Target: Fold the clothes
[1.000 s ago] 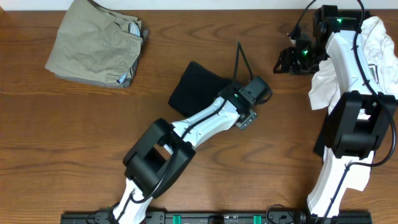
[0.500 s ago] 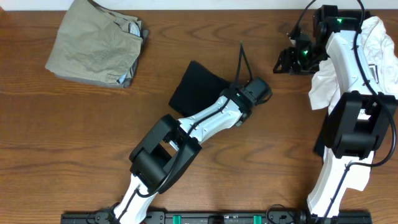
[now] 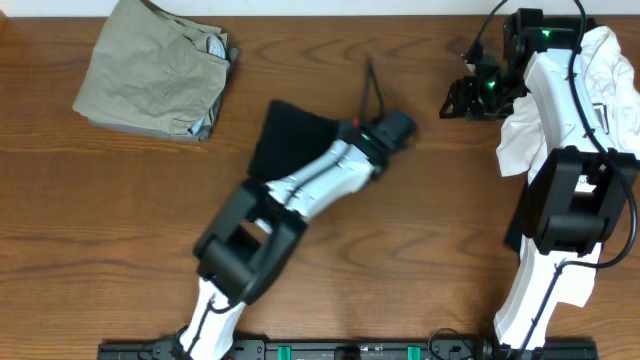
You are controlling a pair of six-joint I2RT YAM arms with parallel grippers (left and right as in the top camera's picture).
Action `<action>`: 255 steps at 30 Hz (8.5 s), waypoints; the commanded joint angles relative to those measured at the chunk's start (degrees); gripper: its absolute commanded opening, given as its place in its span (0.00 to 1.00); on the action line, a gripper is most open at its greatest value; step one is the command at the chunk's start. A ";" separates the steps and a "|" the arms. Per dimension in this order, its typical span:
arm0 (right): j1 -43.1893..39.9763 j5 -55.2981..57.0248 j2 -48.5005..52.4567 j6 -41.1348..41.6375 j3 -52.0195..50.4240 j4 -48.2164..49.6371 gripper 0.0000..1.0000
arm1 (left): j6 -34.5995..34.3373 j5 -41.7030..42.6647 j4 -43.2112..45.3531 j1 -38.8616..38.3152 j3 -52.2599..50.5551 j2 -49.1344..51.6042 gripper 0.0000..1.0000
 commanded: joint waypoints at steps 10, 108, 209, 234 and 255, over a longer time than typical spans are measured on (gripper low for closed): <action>0.00 -0.42 -2.05 -0.98 1.20 0.17 0.62 | 1.70 -3.74 5.66 19.74 4.20 -19.26 0.06; 6.29 -0.39 -2.05 -0.35 1.09 0.15 0.66 | 5.11 14.78 26.51 41.16 2.84 -9.92 0.98; 2.60 9.86 -82.05 9.22 -62.01 62.38 0.99 | -21.20 14.95 26.16 38.40 2.78 -26.97 0.98; 4.61 16.55 -116.08 11.08 -111.30 76.96 0.99 | -21.20 14.95 26.16 38.40 2.78 -26.97 0.98; 7.48 18.64 -125.72 10.16 -111.30 66.34 0.99 | -21.20 14.95 26.16 38.40 2.78 -26.97 0.98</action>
